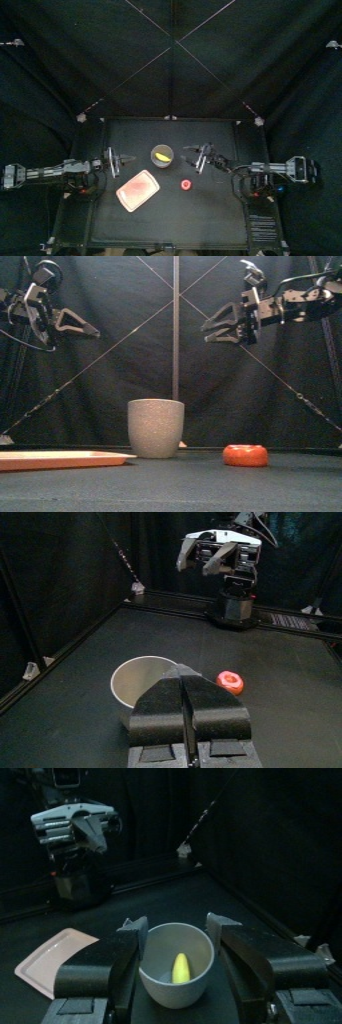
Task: Pick the banana then place it in the grey bowl
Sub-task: Drop banana in the grey bowl and return to neutral
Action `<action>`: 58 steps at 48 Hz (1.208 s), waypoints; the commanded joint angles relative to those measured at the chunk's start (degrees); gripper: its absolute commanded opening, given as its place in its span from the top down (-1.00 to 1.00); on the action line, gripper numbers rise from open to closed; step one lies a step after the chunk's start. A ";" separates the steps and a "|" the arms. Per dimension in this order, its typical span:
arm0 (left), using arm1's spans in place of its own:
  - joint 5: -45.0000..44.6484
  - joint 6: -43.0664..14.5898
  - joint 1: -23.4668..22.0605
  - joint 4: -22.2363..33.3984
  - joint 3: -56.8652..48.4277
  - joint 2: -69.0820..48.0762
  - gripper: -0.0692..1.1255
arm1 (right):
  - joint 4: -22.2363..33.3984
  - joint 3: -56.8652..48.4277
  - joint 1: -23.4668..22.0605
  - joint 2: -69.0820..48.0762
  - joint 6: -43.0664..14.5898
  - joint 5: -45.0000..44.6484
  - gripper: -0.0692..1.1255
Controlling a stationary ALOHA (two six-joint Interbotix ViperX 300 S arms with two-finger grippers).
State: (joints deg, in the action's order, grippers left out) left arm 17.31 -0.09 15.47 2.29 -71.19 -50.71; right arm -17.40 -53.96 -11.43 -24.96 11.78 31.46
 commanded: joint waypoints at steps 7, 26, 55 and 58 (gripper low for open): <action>0.53 -0.18 0.70 -0.09 0.70 -0.09 0.79 | 0.00 -5.10 1.93 -6.33 0.09 2.37 -0.57; 0.18 -0.09 0.62 -0.09 0.09 -0.09 0.79 | -0.09 -5.27 2.90 -5.27 0.09 2.37 -0.57; 0.18 0.00 0.44 0.00 -0.70 -1.67 0.79 | -0.09 -5.89 3.34 -5.19 0.09 2.29 -0.57; 0.09 0.00 0.53 0.09 -0.79 -2.02 0.79 | -0.09 -6.06 3.34 -5.19 0.18 2.29 -0.57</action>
